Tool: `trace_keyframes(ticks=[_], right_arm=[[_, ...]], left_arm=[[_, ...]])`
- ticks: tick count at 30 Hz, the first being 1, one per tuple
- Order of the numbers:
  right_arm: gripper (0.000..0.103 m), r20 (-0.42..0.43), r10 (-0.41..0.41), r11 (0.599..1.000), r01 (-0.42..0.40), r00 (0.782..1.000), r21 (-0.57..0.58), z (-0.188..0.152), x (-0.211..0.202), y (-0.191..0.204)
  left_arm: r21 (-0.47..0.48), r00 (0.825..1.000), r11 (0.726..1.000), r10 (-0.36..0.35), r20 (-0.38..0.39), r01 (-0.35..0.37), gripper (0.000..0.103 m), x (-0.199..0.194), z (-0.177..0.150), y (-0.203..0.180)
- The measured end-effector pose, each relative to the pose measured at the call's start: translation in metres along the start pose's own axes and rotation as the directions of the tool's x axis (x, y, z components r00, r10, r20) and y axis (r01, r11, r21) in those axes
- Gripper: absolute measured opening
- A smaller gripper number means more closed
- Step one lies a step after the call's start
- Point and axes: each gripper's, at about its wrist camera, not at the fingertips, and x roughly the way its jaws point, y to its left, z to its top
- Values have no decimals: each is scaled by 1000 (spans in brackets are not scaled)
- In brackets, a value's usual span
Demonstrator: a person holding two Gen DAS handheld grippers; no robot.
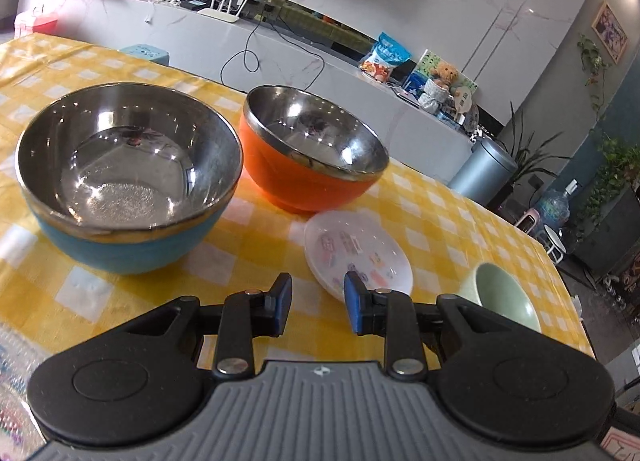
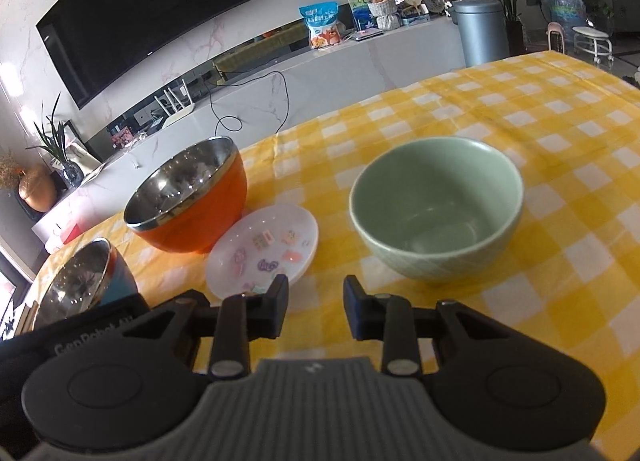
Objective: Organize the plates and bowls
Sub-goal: 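Close both grippers on the rim of the small white sticker plate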
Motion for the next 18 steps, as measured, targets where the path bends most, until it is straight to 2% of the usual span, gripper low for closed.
trace_keyframes(ticks=[10, 13, 15, 18], right_arm=[[19, -12, 10, 1000, -10, 1000, 11, 9, 28, 3], [18, -17, 7, 1000, -7, 1000, 3, 9, 32, 6], [13, -22, 11, 1000, -10, 1000, 9, 9, 33, 6], [11, -21, 8, 1000, -8, 1000, 4, 9, 32, 8]], left_arm=[[-12, 999, 999, 32, -19, -32, 31, 27, 11, 6], [-1, 999, 999, 38, -24, -38, 23, 32, 12, 6], [6, 999, 1000, 28, -29, -28, 18, 33, 13, 5], [16, 999, 1000, 13, -34, -13, 8, 33, 13, 3]])
